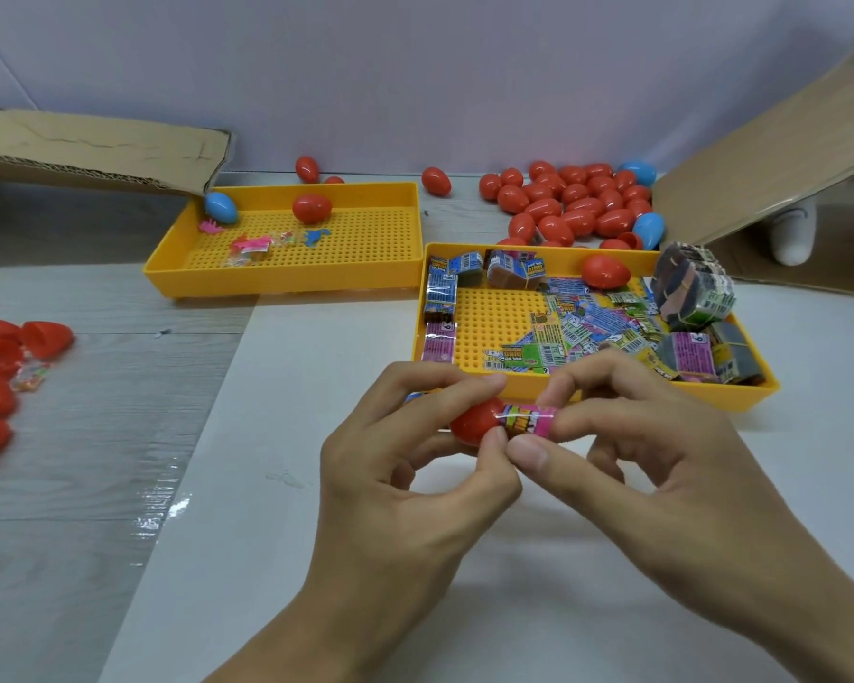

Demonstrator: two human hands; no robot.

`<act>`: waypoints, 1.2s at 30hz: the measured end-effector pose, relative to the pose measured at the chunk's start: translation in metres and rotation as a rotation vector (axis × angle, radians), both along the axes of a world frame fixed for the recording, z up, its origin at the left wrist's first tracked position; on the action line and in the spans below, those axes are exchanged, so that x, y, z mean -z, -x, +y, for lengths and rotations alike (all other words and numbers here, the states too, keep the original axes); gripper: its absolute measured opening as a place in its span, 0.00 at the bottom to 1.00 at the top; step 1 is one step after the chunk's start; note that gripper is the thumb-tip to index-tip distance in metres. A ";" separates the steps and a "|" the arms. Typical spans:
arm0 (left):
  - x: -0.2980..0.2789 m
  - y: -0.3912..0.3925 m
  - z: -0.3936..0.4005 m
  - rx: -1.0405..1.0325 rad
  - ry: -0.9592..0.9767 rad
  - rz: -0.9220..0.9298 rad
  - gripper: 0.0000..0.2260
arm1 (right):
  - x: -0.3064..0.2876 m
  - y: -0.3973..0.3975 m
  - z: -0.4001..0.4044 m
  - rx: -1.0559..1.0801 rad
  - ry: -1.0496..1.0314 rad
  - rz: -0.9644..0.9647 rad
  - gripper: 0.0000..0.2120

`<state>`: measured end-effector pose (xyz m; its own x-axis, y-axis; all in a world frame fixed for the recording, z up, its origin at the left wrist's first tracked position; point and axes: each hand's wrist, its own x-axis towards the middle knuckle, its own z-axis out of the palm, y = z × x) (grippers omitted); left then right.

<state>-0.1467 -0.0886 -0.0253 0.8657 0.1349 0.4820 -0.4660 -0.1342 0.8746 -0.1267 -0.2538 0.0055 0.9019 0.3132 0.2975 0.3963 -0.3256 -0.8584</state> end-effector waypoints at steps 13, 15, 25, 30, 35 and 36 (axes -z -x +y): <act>-0.001 0.001 -0.001 -0.012 0.069 -0.005 0.17 | -0.007 -0.002 0.000 0.009 -0.277 0.217 0.06; -0.001 0.001 0.000 -0.013 0.028 -0.033 0.19 | -0.009 -0.004 0.000 0.001 -0.335 0.292 0.06; 0.006 0.006 -0.002 -0.062 -0.098 -0.203 0.14 | -0.014 -0.006 0.001 -0.026 -0.583 0.767 0.11; 0.007 0.006 -0.005 -0.020 -0.084 -0.164 0.13 | -0.011 -0.005 0.001 -0.021 -0.553 0.812 0.15; 0.010 0.005 -0.006 0.064 -0.024 -0.082 0.16 | -0.007 -0.005 0.002 0.045 -0.603 0.862 0.13; 0.011 0.004 -0.005 0.075 -0.031 -0.072 0.17 | -0.008 -0.005 0.002 0.057 -0.600 0.861 0.13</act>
